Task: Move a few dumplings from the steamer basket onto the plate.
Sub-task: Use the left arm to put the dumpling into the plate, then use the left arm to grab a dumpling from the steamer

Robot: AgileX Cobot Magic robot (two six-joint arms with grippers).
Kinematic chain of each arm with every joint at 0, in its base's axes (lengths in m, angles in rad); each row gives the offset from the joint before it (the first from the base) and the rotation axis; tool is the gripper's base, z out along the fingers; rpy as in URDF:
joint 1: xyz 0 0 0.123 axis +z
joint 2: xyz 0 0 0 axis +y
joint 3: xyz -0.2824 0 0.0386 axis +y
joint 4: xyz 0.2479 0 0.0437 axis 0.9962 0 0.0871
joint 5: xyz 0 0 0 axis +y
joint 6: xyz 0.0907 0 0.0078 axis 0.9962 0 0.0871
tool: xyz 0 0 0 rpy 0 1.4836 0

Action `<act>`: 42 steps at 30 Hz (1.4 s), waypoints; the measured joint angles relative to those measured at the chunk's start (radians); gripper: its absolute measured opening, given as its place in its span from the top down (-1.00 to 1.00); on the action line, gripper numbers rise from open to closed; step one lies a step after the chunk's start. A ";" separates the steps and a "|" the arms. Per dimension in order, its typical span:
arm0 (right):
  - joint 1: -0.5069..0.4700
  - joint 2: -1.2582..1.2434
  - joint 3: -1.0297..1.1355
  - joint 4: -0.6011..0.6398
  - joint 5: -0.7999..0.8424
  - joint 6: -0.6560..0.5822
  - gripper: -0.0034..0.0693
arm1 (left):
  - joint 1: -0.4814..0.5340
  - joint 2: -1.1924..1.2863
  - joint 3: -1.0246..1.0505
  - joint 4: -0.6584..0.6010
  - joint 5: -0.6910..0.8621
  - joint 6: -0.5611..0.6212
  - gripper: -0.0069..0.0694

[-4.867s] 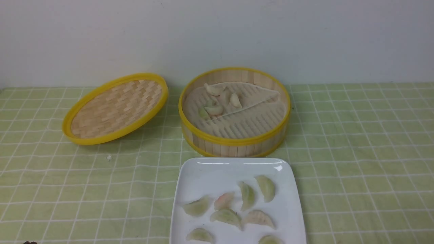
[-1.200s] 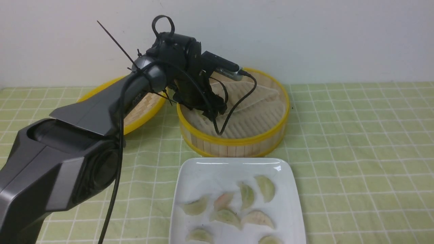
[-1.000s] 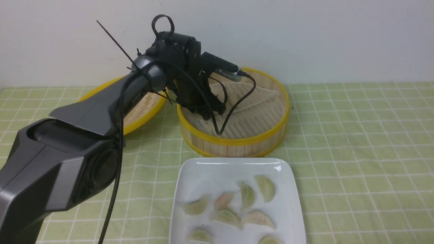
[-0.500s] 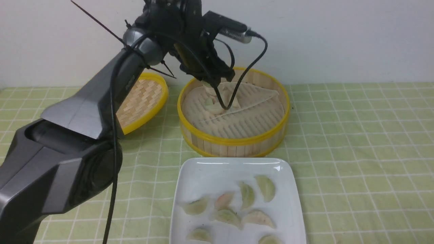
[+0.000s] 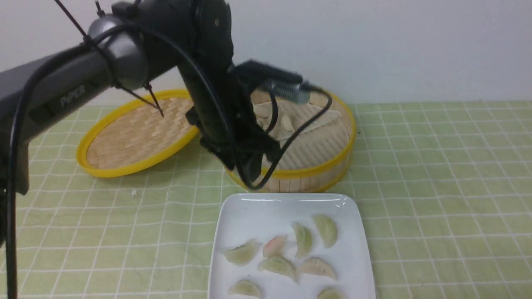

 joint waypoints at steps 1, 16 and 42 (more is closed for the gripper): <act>0.000 0.000 0.000 0.000 0.000 0.000 0.95 | -0.004 0.000 0.057 0.000 -0.009 0.000 0.06; 0.000 0.000 0.000 0.000 0.000 0.000 0.95 | -0.007 0.072 0.148 -0.003 -0.171 0.000 -0.17; 0.000 0.000 0.000 0.000 0.000 0.000 0.95 | -0.004 0.303 -0.236 0.262 -0.655 -0.090 -0.66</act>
